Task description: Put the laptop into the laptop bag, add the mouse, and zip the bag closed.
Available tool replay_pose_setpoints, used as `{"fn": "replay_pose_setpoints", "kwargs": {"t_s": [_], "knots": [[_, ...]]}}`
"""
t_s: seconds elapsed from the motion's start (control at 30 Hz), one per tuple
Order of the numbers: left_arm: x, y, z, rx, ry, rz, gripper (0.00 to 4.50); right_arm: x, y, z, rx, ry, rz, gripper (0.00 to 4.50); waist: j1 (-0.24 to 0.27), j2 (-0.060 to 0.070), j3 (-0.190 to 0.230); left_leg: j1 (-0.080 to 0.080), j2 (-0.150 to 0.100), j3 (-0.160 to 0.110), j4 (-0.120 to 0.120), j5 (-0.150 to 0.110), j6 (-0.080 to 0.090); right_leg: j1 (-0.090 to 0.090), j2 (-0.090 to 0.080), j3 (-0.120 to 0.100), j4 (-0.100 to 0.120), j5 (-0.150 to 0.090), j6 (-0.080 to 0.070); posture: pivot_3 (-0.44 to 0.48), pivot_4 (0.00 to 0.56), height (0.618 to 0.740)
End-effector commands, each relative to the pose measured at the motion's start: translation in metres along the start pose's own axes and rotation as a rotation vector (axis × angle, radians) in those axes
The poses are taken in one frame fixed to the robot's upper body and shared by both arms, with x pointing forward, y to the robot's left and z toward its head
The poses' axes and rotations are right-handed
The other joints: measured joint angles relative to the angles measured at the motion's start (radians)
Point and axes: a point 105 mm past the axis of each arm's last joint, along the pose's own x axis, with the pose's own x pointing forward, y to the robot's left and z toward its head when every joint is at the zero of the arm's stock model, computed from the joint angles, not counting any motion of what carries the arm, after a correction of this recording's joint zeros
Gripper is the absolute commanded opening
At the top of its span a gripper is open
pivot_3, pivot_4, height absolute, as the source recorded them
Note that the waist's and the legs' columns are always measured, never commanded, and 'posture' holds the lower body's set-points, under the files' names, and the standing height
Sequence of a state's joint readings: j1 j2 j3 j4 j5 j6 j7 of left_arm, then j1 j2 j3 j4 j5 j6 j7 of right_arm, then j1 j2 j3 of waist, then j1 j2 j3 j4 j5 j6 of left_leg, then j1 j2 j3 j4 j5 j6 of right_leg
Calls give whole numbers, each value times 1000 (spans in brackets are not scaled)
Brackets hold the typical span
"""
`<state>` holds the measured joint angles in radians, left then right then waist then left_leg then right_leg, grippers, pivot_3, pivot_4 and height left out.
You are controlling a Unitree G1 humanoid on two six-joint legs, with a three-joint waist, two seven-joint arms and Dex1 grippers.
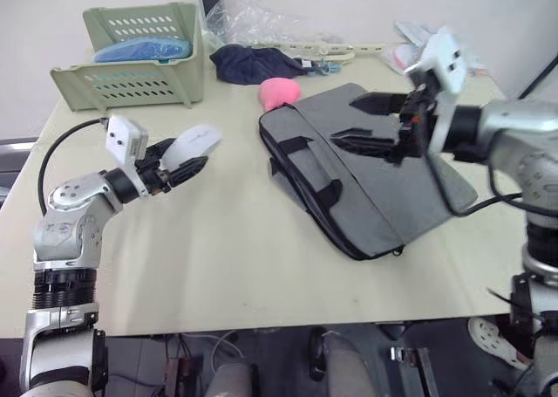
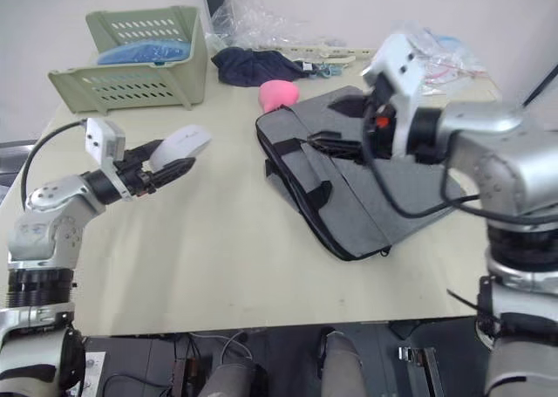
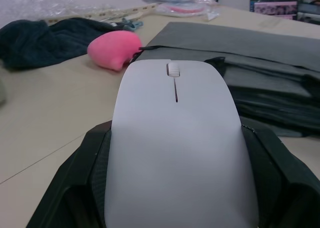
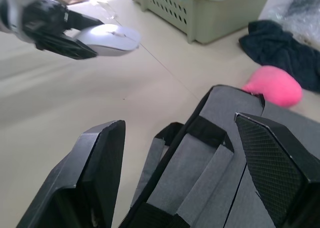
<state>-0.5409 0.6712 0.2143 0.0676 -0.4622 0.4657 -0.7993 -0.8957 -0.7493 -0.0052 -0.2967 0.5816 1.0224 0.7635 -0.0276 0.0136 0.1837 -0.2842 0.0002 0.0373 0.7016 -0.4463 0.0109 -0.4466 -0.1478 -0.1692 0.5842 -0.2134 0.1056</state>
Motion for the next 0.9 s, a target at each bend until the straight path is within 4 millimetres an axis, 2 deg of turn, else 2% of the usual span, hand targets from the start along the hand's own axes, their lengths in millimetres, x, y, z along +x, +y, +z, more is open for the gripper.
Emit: {"fn": "replay_pose_setpoints", "kwargs": {"t_s": [0.03,0.23,0.33,0.67,0.83,0.9], "knots": [[-2,-17,28,19,-23,-94,2830,10,4,-3,-24,-9,-172,3836,0,0,0,0,0,0,0,0,0,0,0,0,0,0,0,0,150,740],[-7,-25,28,13,17,-141,2830,28,22,-29,-68,44,-266,3836,1,0,0,0,-1,0,-1,0,0,0,1,0,-1,0,0,0,150,740],[-9,-24,26,15,31,-136,2830,35,27,-34,-60,43,-290,3836,-1,0,0,0,-1,0,-1,0,0,0,1,0,-1,0,0,0,150,740],[-8,-23,26,10,33,-124,2830,62,27,-70,-33,81,-423,3836,-4,0,0,1,-1,0,-1,0,0,0,1,0,-1,0,0,0,150,740],[-7,-24,26,6,31,-126,2830,68,21,-93,-5,127,-486,3836,-4,0,0,1,-1,0,-1,0,0,0,1,0,-1,0,0,0,150,740],[-6,-25,26,6,31,-127,2830,71,22,-96,-4,130,-487,3836,-5,0,0,1,-1,0,-1,0,0,0,1,1,-1,0,0,0,150,740]]}}
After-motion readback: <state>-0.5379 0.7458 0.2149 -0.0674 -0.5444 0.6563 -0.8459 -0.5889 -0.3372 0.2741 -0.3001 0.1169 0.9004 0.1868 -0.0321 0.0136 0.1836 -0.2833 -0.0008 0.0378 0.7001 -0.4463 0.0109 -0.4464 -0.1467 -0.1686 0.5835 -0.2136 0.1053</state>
